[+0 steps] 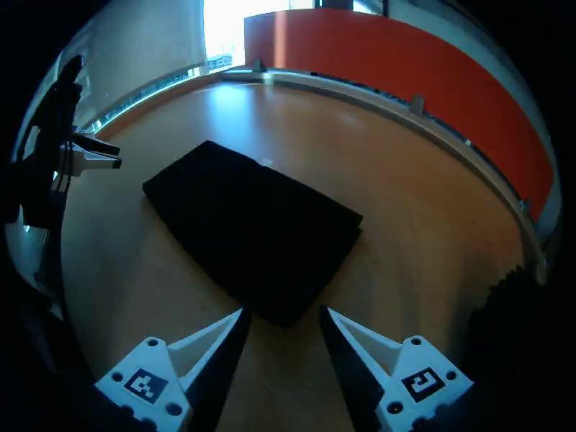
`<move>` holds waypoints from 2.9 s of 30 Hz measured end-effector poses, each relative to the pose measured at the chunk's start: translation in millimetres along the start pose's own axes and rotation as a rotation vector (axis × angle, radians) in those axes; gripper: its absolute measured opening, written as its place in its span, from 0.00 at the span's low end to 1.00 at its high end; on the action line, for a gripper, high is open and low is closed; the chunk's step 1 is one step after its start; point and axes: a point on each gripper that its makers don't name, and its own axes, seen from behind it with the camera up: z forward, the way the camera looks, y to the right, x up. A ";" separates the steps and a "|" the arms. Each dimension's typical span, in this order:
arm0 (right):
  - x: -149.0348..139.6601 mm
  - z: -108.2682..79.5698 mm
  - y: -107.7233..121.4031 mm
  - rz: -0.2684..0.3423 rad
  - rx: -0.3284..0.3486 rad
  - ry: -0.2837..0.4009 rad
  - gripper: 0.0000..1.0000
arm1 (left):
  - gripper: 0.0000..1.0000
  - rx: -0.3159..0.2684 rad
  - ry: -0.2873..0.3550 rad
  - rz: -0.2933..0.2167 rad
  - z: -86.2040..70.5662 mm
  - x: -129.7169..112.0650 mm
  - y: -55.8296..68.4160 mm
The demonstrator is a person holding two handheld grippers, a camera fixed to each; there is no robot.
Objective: Fold towel
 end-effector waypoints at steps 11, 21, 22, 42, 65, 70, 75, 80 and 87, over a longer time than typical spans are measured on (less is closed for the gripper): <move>-9.9 0.3 -1.8 -0.059 0.043 -0.037 0.39 | 0.90 0.004 -0.002 -0.005 -7.2 -4.8 -2.3; -7.9 -1.7 0.6 -0.098 0.044 -0.038 0.09 | 0.90 0.016 -0.005 0.001 -12.7 -9.7 -8.1; -7.5 -2.0 1.2 -0.102 0.043 -0.038 0.07 | 0.90 0.017 -0.006 0.000 -13.2 -10.1 -8.4; 63.1 -14.4 -10.4 -0.215 0.010 0.037 0.02 | 0.90 0.038 0.024 -0.033 -24.9 0.0 -19.8; 172.9 -14.2 -54.4 -0.413 0.064 0.148 0.02 | 0.90 0.063 0.067 -0.092 -43.9 7.6 -40.3; 185.0 -8.7 -66.3 -0.462 0.085 0.149 0.02 | 0.90 0.062 0.078 -0.101 -48.2 10.2 -43.2; 196.1 3.9 -80.8 -0.537 0.105 0.133 0.02 | 0.90 0.066 0.087 -0.115 -53.1 10.0 -47.1; 203.0 20.9 -106.4 -0.600 0.151 0.115 0.02 | 0.90 0.068 0.087 -0.133 -56.6 6.0 -48.5; 201.6 49.8 -153.6 -0.628 0.223 0.099 0.02 | 0.90 0.075 0.091 -0.169 -62.3 -0.9 -49.4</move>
